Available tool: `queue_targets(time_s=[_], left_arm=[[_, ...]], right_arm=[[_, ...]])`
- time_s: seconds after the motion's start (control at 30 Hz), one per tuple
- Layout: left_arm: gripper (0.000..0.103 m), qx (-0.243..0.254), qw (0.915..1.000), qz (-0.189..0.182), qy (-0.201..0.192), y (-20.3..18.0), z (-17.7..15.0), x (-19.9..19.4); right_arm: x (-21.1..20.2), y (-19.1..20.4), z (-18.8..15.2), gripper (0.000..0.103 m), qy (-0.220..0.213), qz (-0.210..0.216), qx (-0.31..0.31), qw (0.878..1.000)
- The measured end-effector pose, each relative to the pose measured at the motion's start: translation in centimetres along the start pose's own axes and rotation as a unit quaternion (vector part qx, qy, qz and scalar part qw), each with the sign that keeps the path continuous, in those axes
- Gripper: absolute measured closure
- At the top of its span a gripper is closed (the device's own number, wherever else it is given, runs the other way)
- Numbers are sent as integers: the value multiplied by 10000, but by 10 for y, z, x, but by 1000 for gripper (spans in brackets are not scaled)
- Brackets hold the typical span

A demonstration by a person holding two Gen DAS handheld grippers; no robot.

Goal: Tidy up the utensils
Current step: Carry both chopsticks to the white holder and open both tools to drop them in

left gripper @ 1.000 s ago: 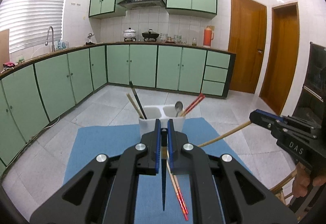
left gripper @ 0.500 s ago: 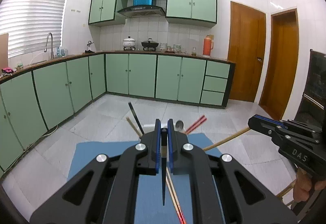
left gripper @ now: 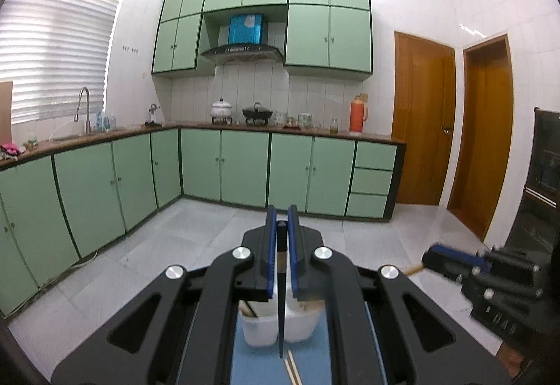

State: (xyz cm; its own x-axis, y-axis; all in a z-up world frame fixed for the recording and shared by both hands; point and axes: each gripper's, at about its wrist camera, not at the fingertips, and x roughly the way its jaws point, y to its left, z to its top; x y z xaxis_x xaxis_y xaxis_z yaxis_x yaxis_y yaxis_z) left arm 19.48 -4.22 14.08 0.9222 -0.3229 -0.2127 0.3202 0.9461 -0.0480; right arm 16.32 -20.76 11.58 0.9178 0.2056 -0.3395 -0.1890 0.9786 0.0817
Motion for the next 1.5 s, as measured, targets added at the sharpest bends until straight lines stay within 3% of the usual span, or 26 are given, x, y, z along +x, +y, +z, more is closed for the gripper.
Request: queue_targets(time_s=[0.23,0.43,0.73,1.17,1.37,1.43,1.5], left_arm=[[97,50,9997,101,-207,0,25,38],[97,5,9996,142,-246,2,22,79],[97,-49,9993,214,288,13,-25,126],[97,-87,9959,270,861,34,-58,137],[81,-90,9962,302,808,39,-58,125],[76,-91,9967,306,753,39,-56,117],[67,-102,9970,315,704,40,-55,110]], right_arm=[[34,-8,8,96,217,-122,-56,9997],[70,-9,3,96,544,-174,-110,9983],[108,-10,-17,96,892,-306,-160,9954],[127,-11,-28,96,1148,-223,-116,9931],[118,-16,-26,86,996,-271,-26,9947],[111,-17,-25,72,877,-331,8,9956],[103,-18,-24,66,737,-418,46,9964]])
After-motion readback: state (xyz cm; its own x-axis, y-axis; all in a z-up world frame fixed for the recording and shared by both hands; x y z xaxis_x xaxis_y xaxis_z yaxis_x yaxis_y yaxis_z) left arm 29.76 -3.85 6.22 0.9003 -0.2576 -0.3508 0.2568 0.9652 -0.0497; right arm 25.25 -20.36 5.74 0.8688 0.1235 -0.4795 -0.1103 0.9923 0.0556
